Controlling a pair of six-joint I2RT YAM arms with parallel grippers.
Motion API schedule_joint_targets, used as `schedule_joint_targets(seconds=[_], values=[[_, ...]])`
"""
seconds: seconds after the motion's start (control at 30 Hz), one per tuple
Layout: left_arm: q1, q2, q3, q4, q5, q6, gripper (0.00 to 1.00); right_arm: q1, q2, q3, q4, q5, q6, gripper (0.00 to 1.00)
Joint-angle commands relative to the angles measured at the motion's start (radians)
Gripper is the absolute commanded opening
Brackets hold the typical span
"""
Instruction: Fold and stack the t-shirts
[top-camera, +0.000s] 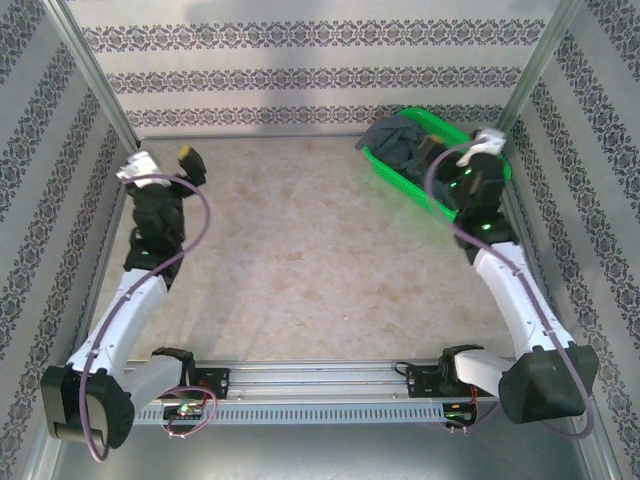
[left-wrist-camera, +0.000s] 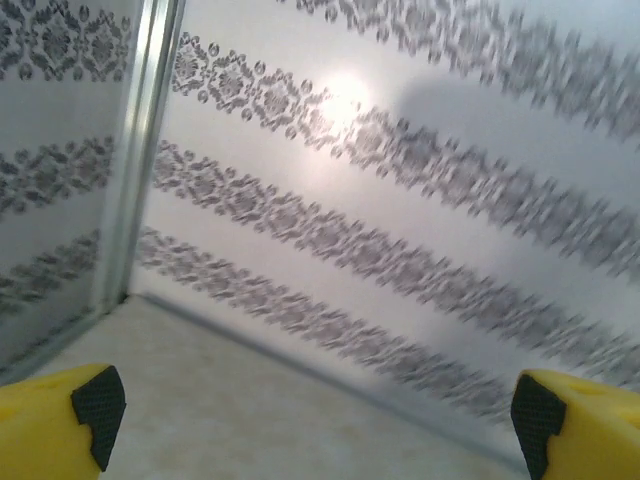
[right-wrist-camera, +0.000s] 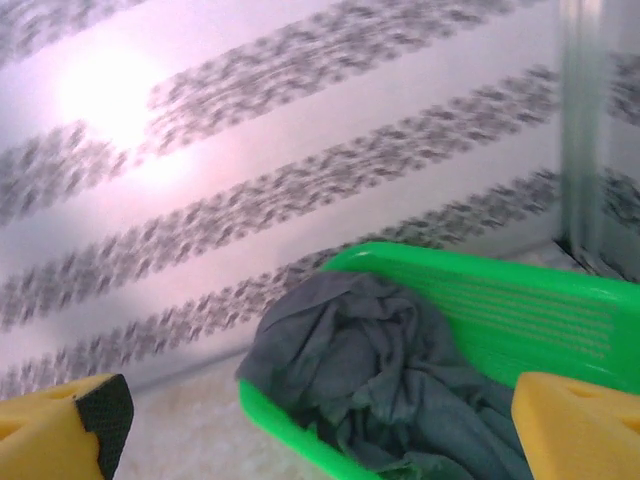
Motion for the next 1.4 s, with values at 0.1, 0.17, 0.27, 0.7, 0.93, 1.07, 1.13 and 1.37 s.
schedule_joint_targets(seconds=[0.1, 0.17, 0.27, 0.7, 0.93, 1.07, 1.13, 1.37], values=[[-0.035, 0.333, 0.377, -0.588, 0.313, -0.191, 1.00, -0.035, 0.367, 0.380, -0.611, -0.006, 0.164, 0.90], [-0.105, 0.406, 0.468, -0.665, 0.323, -0.169, 1.00, -0.044, 0.490, 0.494, -0.670, -0.028, 0.150, 0.90], [-0.198, 0.444, 0.483, -0.643, 0.343, -0.191, 0.99, -0.061, 0.673, 0.642, -0.725, -0.075, 0.147, 0.88], [-0.357, 0.383, 0.383, -0.557, 0.389, -0.346, 0.84, -0.103, 1.276, 1.165, -0.943, -0.174, 0.166, 0.64], [-0.356, 0.312, 0.328, -0.563, 0.353, -0.352, 0.83, -0.109, 1.202, 1.186, -0.881, -0.165, 0.152, 0.00], [-0.358, 0.285, 0.307, -0.578, 0.325, -0.352, 0.81, -0.096, 0.972, 1.144, -0.750, -0.110, 0.117, 0.00], [-0.358, 0.277, 0.297, -0.585, 0.302, -0.344, 0.81, -0.087, 0.882, 1.168, -0.707, -0.117, 0.109, 0.00], [-0.331, 0.274, 0.311, -0.671, 0.171, -0.346, 0.80, 0.038, 0.753, 1.455, -0.728, -0.167, 0.077, 0.00]])
